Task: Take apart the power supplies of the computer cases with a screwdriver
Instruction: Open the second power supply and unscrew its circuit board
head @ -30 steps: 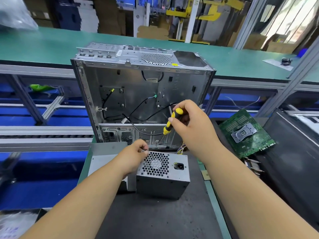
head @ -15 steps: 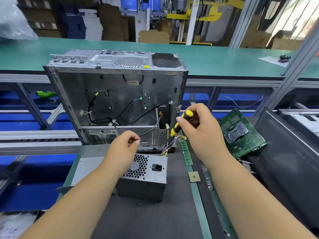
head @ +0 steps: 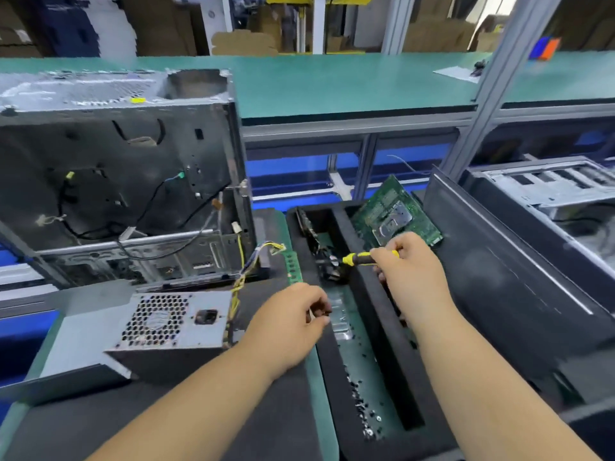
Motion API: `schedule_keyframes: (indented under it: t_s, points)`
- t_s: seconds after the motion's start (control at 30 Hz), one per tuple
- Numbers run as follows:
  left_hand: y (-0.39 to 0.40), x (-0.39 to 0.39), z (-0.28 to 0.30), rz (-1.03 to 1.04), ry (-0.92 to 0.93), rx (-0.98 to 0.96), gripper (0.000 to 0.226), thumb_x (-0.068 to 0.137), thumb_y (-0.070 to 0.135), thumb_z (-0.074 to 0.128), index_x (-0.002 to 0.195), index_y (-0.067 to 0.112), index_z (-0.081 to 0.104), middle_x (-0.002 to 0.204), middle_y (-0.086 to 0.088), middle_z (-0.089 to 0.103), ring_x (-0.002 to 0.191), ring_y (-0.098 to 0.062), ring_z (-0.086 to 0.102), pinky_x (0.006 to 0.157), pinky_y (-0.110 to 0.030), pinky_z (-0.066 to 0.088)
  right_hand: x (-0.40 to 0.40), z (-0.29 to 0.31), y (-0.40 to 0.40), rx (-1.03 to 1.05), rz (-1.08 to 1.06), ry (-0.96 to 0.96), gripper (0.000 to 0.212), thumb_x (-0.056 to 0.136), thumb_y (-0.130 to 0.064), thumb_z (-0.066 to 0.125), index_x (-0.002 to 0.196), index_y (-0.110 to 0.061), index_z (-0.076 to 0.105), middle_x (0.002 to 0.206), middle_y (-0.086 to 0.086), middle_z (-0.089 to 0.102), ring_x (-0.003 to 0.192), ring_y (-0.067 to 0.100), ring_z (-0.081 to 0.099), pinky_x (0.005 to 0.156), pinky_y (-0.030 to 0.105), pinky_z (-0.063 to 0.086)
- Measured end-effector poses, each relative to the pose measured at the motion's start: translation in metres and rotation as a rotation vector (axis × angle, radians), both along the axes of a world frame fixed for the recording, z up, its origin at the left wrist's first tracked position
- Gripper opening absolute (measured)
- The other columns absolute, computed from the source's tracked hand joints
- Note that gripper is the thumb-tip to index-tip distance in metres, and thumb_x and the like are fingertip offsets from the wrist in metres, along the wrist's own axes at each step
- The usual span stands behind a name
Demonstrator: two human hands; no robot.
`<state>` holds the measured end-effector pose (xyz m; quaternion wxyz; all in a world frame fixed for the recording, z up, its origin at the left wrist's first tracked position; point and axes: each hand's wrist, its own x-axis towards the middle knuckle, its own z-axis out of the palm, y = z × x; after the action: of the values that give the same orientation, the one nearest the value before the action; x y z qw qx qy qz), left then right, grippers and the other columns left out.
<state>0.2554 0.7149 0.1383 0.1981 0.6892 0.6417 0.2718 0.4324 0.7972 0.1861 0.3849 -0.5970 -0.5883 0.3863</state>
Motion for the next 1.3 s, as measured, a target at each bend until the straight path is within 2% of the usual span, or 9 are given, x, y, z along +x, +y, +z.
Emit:
schedule_keyframes:
  t_s: [0.2,0.3,0.37,0.47,0.57,0.67,0.87,1.13,1.3]
  points:
    - [0.019,0.050,-0.031,0.040,-0.158,-0.117,0.019,0.085,0.014,0.068,0.083,0.032,0.062,0.079,0.013,0.059,0.075,-0.004,0.055,0.066,-0.013,0.042,0.038,-0.031,0.015,-0.445,-0.073,0.185,0.007,0.094,-0.011,0.053,0.090,-0.014,0.057,0.072,0.006,0.068,0.043,0.002,0.051,0.058,0.029,0.031]
    - [0.024,0.067,-0.048,0.077,-0.212,-0.167,0.023,0.085,0.011,0.067,0.081,0.033,0.062,0.077,0.012,0.061,0.069,-0.003,0.054,0.068,-0.018,0.045,0.055,-0.044,0.012,-0.466,-0.067,0.250,0.013,0.095,-0.007,0.051,0.087,-0.017,0.055,0.069,0.004,0.069,0.047,0.000,0.057,0.063,0.030,0.031]
    - [0.025,0.076,-0.057,0.096,-0.210,-0.185,0.023,0.085,0.014,0.067,0.081,0.035,0.061,0.079,0.014,0.063,0.071,-0.003,0.056,0.071,-0.021,0.049,0.066,-0.053,0.008,-0.405,-0.002,0.258,0.013,0.094,-0.005,0.051,0.087,-0.015,0.057,0.085,0.009,0.072,0.052,0.000,0.063,0.061,0.026,0.033]
    - [0.028,0.085,-0.065,0.094,-0.203,-0.186,0.023,0.085,0.018,0.070,0.082,0.039,0.060,0.085,0.015,0.064,0.079,0.001,0.058,0.079,-0.022,0.050,0.079,-0.068,0.014,-0.390,0.026,0.150,0.009,0.092,-0.006,0.056,0.091,-0.014,0.061,0.093,0.007,0.072,0.068,0.004,0.068,0.064,0.026,0.040]
    - [0.030,0.090,-0.067,0.103,-0.197,-0.174,0.027,0.086,0.014,0.069,0.086,0.040,0.062,0.095,0.015,0.063,0.086,0.002,0.058,0.084,-0.020,0.048,0.089,-0.085,0.022,-0.376,0.101,-0.098,0.016,0.090,-0.015,0.060,0.099,-0.028,0.061,0.081,-0.006,0.067,0.074,0.014,0.063,0.063,0.030,0.044]
    - [0.028,0.092,-0.065,0.131,-0.212,-0.171,0.032,0.085,0.007,0.066,0.083,0.039,0.063,0.095,0.014,0.062,0.080,0.002,0.059,0.077,-0.014,0.047,0.098,-0.100,0.025,-0.338,0.189,-0.324,0.020,0.091,-0.019,0.060,0.096,-0.036,0.051,0.076,-0.008,0.060,0.076,0.020,0.064,0.062,0.033,0.045]
    - [0.020,0.087,-0.058,0.195,-0.230,-0.138,0.022,0.087,0.014,0.067,0.085,0.036,0.064,0.084,0.010,0.060,0.060,-0.002,0.047,0.063,-0.009,0.041,0.100,-0.121,0.025,-0.284,0.249,-0.628,0.018,0.092,-0.022,0.059,0.106,-0.025,0.047,0.089,-0.002,0.060,0.080,0.024,0.057,0.062,0.034,0.040]
    - [0.008,0.087,-0.057,0.241,-0.249,-0.144,0.033,0.085,0.004,0.062,0.093,0.036,0.064,0.097,0.010,0.061,0.068,-0.002,0.054,0.071,-0.005,0.041,0.101,-0.131,0.019,-0.276,0.350,-0.770,0.024,0.092,-0.016,0.053,0.116,-0.015,0.049,0.088,0.001,0.054,0.088,0.028,0.058,0.067,0.033,0.041]
    - [0.001,0.082,-0.054,0.233,-0.213,-0.112,0.031,0.085,0.007,0.062,0.094,0.036,0.064,0.098,0.013,0.060,0.078,-0.001,0.056,0.071,-0.004,0.038,0.100,-0.133,0.019,-0.300,0.375,-0.819,0.031,0.094,-0.020,0.057,0.122,-0.011,0.048,0.120,0.011,0.051,0.102,0.031,0.058,0.074,0.033,0.043]
